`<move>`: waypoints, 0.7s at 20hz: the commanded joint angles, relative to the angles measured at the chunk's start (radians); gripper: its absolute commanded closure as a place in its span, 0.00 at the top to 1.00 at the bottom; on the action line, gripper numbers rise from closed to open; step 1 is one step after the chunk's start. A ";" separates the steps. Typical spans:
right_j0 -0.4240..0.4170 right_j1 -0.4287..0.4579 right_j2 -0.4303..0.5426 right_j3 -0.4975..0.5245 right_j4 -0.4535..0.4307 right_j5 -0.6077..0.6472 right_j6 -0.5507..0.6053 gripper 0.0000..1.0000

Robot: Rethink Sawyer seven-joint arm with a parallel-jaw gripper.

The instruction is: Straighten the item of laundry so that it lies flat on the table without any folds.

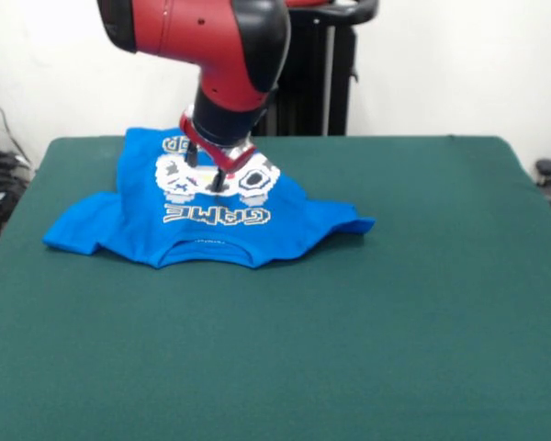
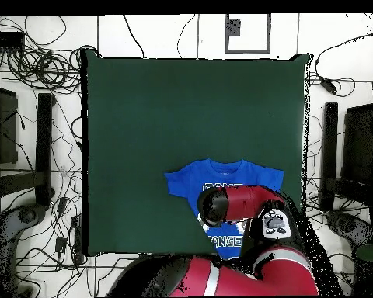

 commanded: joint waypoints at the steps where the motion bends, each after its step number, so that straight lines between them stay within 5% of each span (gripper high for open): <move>1: -0.003 0.111 0.059 -0.123 0.012 0.026 0.002 1.00; 14: -0.015 0.169 0.064 -0.166 -0.006 -0.022 0.007 1.00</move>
